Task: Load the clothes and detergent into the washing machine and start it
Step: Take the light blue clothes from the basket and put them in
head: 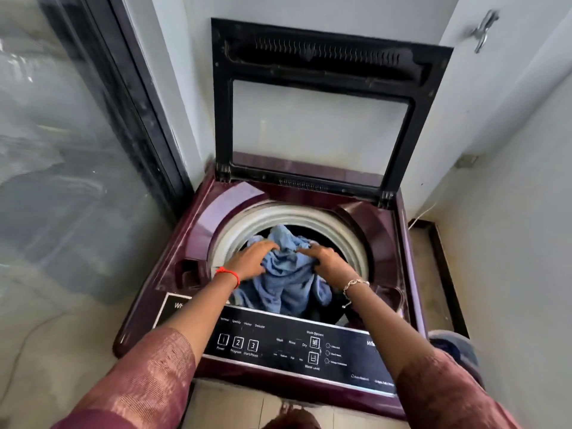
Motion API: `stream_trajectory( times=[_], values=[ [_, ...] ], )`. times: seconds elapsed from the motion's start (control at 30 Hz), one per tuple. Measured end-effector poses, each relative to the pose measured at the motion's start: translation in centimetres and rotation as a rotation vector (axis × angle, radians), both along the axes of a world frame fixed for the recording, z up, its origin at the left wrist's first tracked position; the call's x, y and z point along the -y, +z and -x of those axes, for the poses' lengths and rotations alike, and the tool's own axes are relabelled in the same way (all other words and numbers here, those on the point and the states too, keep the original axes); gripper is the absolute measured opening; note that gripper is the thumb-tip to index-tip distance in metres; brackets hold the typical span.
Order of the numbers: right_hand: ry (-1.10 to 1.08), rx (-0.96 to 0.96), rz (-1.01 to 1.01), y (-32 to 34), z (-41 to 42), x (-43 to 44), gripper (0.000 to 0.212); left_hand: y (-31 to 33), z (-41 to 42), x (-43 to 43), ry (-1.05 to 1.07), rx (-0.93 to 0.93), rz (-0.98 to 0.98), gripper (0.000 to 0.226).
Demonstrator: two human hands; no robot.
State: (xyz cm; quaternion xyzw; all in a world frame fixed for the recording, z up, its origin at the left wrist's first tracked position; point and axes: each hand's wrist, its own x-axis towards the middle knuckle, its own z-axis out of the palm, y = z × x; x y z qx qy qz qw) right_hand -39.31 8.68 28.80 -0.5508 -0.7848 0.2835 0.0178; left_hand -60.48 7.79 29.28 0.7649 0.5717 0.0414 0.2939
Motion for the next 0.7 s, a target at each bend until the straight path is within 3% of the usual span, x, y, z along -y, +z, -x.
stream_trajectory(
  times=[0.1,0.23,0.5,0.7],
  values=[
    [0.111,0.126,0.189,-1.5,-0.3,0.4,0.055,-0.8,-0.3,0.9,-0.027,-0.079,0.177,0.058],
    [0.101,0.162,0.212,-1.2,0.2,0.5,0.059,-0.7,-0.4,1.2,-0.017,-0.099,0.204,0.06],
    [0.003,0.172,0.197,2.7,-0.9,2.5,0.064,2.3,-1.9,1.8,-0.03,-0.012,0.131,0.053],
    [-0.141,0.077,0.041,5.9,-3.3,5.5,0.051,4.7,-4.7,3.7,-0.114,0.079,-0.014,0.047]
  ],
)
